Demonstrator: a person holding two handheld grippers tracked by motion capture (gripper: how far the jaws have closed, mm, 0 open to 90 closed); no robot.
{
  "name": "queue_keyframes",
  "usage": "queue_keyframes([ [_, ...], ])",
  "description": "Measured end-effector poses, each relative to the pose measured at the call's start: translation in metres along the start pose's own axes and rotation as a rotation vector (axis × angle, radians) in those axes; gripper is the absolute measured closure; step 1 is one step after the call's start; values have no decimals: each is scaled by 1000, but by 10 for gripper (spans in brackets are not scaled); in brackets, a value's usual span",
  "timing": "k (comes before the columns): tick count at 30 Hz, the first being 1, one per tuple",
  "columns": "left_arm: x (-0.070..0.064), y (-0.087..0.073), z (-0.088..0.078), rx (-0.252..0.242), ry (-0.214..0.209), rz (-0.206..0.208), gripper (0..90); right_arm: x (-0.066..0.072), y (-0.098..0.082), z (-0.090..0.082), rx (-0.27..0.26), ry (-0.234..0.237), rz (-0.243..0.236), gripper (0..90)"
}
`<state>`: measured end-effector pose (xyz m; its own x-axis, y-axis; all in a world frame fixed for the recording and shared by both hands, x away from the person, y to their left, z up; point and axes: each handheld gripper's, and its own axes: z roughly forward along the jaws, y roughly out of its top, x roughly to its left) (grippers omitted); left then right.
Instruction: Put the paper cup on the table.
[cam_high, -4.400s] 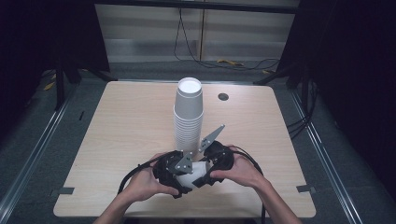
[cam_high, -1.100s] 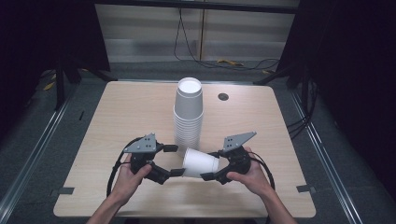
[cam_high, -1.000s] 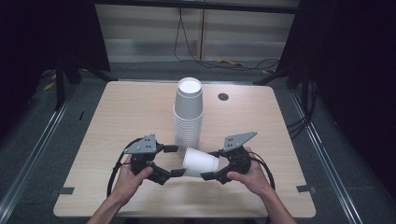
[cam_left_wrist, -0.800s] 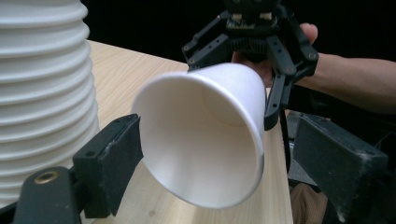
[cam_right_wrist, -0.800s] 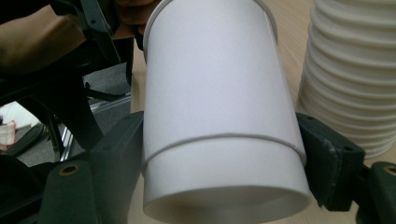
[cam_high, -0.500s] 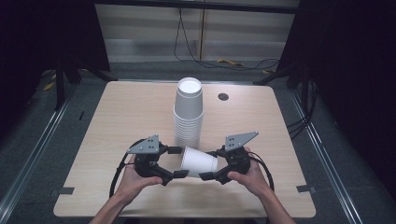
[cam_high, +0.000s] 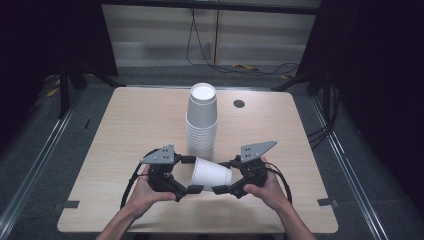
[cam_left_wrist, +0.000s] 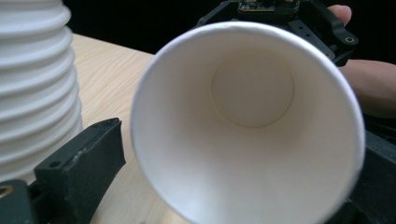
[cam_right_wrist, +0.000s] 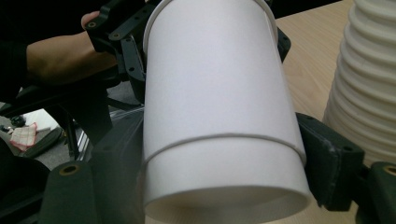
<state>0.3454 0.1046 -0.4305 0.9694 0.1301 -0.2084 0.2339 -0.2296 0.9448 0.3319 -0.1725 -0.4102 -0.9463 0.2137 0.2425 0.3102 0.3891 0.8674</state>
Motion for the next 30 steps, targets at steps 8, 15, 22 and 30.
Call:
queue_keyframes([
  [8, -1, 1, -1, -19, -39, 10, 69, 2, 1, 1, -14, 17, -6, 235],
  [15, 0, 1, -1, -23, -51, -8, 80, 0, 1, 1, -13, 30, -3, 233],
  [22, -1, 2, -5, 5, -36, 4, 101, 1, -1, 4, 5, 23, -10, 223],
  [30, 1, 3, -6, 24, -22, -7, 109, 1, -1, 4, 5, 7, -4, 146],
])
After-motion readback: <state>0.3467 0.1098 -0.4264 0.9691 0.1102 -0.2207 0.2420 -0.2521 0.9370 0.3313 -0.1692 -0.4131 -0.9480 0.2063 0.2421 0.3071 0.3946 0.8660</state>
